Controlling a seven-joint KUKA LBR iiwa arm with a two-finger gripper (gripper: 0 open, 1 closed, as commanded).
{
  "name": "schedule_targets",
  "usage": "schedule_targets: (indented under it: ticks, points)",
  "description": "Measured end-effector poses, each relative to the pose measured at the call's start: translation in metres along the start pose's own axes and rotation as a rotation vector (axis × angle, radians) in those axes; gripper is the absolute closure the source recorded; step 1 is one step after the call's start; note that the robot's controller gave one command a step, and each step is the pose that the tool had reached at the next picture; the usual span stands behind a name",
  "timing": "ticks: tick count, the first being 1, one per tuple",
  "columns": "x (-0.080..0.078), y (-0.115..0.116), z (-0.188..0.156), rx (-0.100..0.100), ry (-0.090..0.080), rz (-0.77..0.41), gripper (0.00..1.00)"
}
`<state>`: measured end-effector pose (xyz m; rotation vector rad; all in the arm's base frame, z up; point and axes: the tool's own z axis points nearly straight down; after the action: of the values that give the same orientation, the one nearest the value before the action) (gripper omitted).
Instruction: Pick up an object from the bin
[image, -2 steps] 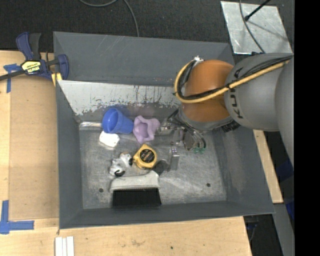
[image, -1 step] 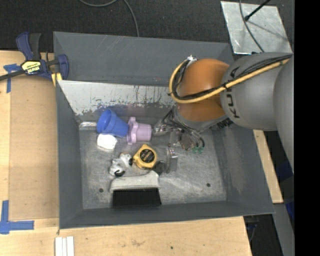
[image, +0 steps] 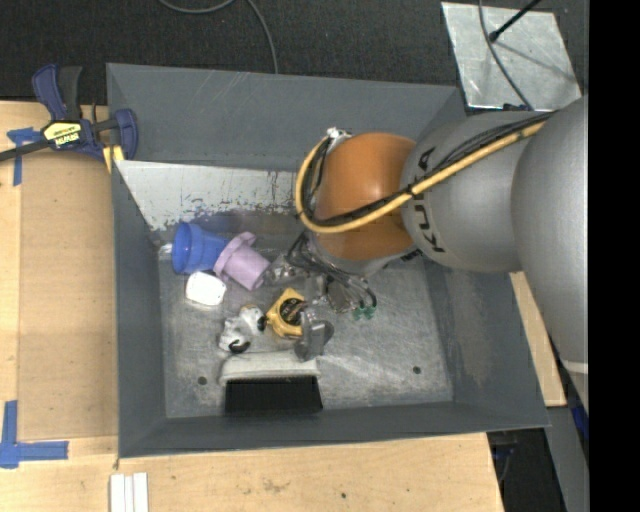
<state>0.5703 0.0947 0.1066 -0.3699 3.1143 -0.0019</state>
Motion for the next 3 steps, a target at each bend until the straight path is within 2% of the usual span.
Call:
schedule_targets:
  ticks: [1,2,3]
  points:
    - [-0.017,0.022,0.028,-0.001,-0.005,0.012,0.0]
    - [-0.016,0.067,0.03,0.002,-0.016,-0.353,1.0]
    - [-0.016,0.067,0.03,0.002,-0.016,-0.352,1.0]
